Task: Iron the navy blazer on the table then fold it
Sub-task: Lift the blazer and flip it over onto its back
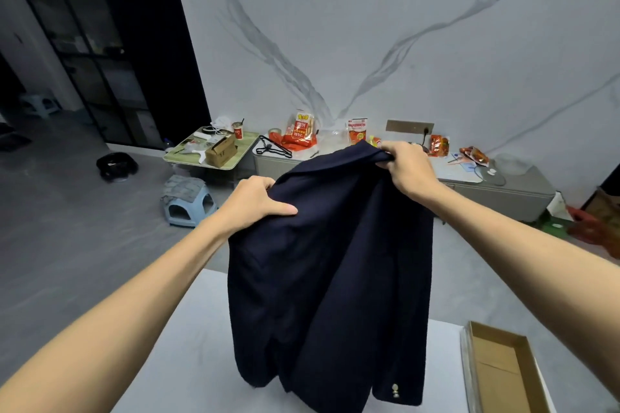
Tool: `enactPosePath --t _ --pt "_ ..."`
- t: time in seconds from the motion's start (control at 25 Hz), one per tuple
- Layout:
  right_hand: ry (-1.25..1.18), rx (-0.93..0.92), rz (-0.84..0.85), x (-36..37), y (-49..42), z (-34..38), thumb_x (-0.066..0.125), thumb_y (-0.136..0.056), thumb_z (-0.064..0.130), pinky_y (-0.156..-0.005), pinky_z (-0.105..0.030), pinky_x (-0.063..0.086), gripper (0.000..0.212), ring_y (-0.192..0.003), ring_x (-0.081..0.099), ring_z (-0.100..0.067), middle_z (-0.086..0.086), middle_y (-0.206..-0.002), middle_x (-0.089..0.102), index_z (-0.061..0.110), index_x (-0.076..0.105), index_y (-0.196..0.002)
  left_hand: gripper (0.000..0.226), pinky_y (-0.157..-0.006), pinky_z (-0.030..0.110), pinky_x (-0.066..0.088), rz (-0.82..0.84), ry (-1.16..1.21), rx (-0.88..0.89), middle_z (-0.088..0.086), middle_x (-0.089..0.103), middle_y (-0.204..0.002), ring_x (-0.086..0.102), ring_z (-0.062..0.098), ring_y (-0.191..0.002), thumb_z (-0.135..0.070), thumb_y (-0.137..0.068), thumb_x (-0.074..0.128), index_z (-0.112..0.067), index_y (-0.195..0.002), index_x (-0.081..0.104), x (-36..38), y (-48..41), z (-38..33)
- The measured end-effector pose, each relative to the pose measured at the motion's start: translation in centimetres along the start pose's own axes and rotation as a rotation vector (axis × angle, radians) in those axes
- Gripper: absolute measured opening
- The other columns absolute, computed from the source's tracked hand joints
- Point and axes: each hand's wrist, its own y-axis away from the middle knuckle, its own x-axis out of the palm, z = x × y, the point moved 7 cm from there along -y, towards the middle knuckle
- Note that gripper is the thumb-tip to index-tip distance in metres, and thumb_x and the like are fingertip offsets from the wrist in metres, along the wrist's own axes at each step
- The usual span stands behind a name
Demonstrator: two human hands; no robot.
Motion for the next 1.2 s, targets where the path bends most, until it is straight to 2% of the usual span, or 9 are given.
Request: enactPosePath --t 0.2,0.28,0.44,0.6,0.76,0.84,1.0,1.12,1.2 --pt "-0.109 0.053 -0.096 0.1 1.8 -0.1 0.060 -0.085 0.008 -0.080 -0.040 0.051 0.035 -0.100 0.063 -0.025 0.008 -0.099 0.072 0.035 0.065 -0.107 0.032 -0.082 0.041 0.048 -0.093 -0.257 0.024 0.011 0.066 -0.106 0.060 0.030 -0.098 -0.032 -0.092 0.066 -0.006 -0.105 0.054 -0.8 2.3 -2.0" --pt "-0.206 0.036 -0.060 0.0 3.6 -1.5 0.060 -0.087 0.002 -0.084 -0.036 0.052 0.036 -0.101 0.063 -0.017 0.013 -0.097 0.071 0.031 0.068 -0.106 0.028 -0.082 0.040 0.045 -0.048 -0.317 0.039 0.012 0.063 -0.107 0.058 0.032 -0.101 -0.032 -0.096 0.061 -0.009 -0.107 0.049 1.2 4.4 -3.4" --pt "-0.438 -0.030 0.086 -0.4 8.1 -5.3 0.057 -0.091 -0.003 -0.088 -0.027 0.048 0.033 -0.103 0.062 -0.013 0.007 -0.101 0.070 0.024 0.070 -0.104 0.015 -0.082 0.037 0.050 0.093 -0.099 0.001 0.006 0.063 -0.106 0.061 0.026 -0.102 -0.026 -0.097 0.060 -0.017 -0.104 0.051 6.7 9.4 -7.0" --pt "-0.477 -0.055 0.113 -2.2 9.1 -6.9 0.054 -0.093 -0.002 -0.093 -0.027 0.045 0.034 -0.107 0.060 -0.013 0.004 -0.109 0.069 0.019 0.068 -0.115 0.032 -0.096 0.050 0.053 0.179 0.277 -0.123 0.010 0.068 -0.114 0.067 0.027 -0.106 -0.027 -0.086 0.068 -0.012 -0.112 0.059 9.6 12.3 -10.0" --pt "-0.412 -0.239 0.218 -2.1 7.9 -3.4 0.054 -0.093 -0.004 -0.092 -0.018 0.043 0.035 -0.109 0.057 -0.010 0.005 -0.115 0.066 0.012 0.064 -0.123 0.028 -0.099 0.042 0.053 0.156 0.514 -0.168 0.010 0.071 -0.117 0.068 0.026 -0.108 -0.007 -0.091 0.063 -0.006 -0.119 0.061 9.6 14.4 -10.2" --pt "-0.332 -0.318 0.358 1.2 7.4 -1.8 0.055 -0.093 -0.005 -0.092 -0.013 0.042 0.037 -0.113 0.056 -0.013 0.007 -0.119 0.063 0.011 0.063 -0.125 0.022 -0.096 0.036 0.054 0.144 0.550 -0.205 0.006 0.073 -0.113 0.070 0.021 -0.105 -0.001 -0.095 0.057 -0.009 -0.115 0.064 10.1 15.6 -7.8" --pt "-0.003 -0.435 0.657 14.1 7.8 0.6 0.060 -0.094 0.011 -0.105 -0.045 0.037 0.036 -0.123 0.055 -0.024 0.001 -0.125 0.066 0.025 0.062 -0.127 0.025 -0.092 0.033 0.053 0.125 0.682 -0.407 0.003 0.074 -0.112 0.069 0.022 -0.107 -0.001 -0.095 0.058 -0.012 -0.116 0.065 14.1 18.4 3.5" --pt "0.148 -0.493 0.938 28.3 11.6 1.4 0.057 -0.096 0.017 -0.104 -0.040 0.028 0.026 -0.121 0.053 -0.022 0.001 -0.124 0.064 0.025 0.064 -0.120 0.034 -0.097 0.033 0.051 0.158 0.774 -0.652 -0.003 0.071 -0.120 0.067 0.017 -0.112 -0.003 -0.095 0.058 -0.018 -0.126 0.062 20.2 21.1 16.2" --pt "0.175 -0.539 1.053 38.8 14.9 1.9 0.056 -0.096 0.018 -0.102 -0.040 0.027 0.015 -0.115 0.054 -0.024 0.001 -0.113 0.066 0.027 0.065 -0.105 0.036 -0.090 0.028 0.053 0.162 0.788 -0.820 -0.006 0.072 -0.117 0.068 0.014 -0.109 -0.004 -0.095 0.058 -0.021 -0.127 0.061 24.5 23.1 25.3"
